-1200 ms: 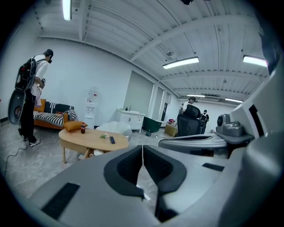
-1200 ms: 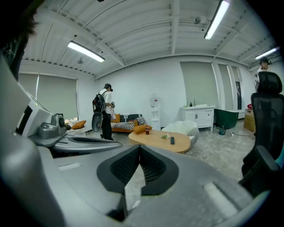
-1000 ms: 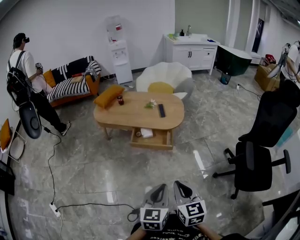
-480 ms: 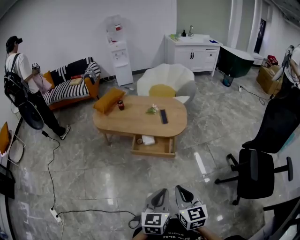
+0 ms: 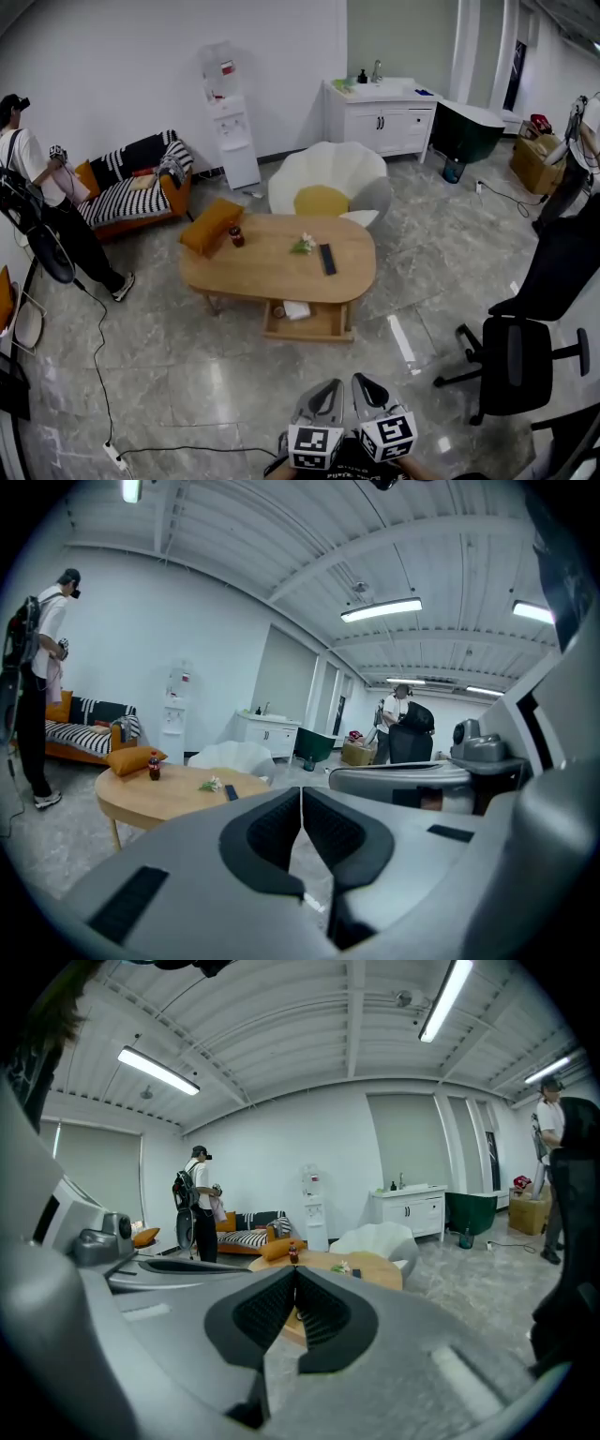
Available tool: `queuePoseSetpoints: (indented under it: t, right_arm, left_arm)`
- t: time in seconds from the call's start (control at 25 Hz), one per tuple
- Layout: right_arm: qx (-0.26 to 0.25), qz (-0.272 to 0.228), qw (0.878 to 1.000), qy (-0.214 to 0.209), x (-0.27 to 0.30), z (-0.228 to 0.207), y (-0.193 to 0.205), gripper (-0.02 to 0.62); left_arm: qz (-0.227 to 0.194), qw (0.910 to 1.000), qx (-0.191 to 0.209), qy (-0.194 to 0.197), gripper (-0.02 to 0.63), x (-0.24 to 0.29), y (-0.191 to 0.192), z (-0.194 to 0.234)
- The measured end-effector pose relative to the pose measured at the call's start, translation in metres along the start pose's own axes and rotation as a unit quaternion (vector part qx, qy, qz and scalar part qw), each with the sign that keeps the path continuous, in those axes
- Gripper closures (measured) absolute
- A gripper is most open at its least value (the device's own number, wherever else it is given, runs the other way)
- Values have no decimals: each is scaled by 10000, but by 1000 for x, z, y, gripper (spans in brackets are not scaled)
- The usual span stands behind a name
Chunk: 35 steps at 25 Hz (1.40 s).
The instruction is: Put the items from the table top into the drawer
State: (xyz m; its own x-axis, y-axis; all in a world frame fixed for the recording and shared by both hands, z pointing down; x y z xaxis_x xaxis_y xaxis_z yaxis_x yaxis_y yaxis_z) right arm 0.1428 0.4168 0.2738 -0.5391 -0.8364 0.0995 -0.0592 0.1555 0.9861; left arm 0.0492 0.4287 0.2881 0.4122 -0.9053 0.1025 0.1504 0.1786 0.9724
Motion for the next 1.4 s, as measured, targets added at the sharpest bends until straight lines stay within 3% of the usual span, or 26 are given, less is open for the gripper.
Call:
queuePoseSetpoints:
  t: [0.16,0.4,0.72,0.96,1.4]
  right_arm:
    - [66,27,9999,107,32,0,-1,592]
    - [29,27,9999,148,68,4,-3,592]
    - [49,-22,9990,447,84,5,-5,592]
    - [70,-168,9991,395,92,6,-7,592]
    - [14,40,10000,58,120,-12,-6,592]
  left_arm:
    - [-14,9996,172,244,594,20,-12,21]
    - [-38,9993,124,357,594,43,-20,53]
    - [-89,9990,44,427,594,53,-28,76]
    - [-179,9982,51,568,594,57,-30,77]
    - [-167,9998,-77,96,595,80,-23,94]
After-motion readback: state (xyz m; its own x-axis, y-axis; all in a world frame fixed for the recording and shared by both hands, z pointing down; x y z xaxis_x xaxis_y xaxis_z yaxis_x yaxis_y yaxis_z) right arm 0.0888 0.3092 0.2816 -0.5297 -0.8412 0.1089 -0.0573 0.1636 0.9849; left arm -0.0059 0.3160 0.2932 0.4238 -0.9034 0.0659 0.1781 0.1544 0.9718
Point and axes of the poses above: the fingertips, and each gripper's own axes: x forward along the fingers, z to its left, y out of its underside, the point moved 6 cm from there along -x, backward along the fingers, and after that the axes turned 12 degrees about -z, right-handed, at the moved point
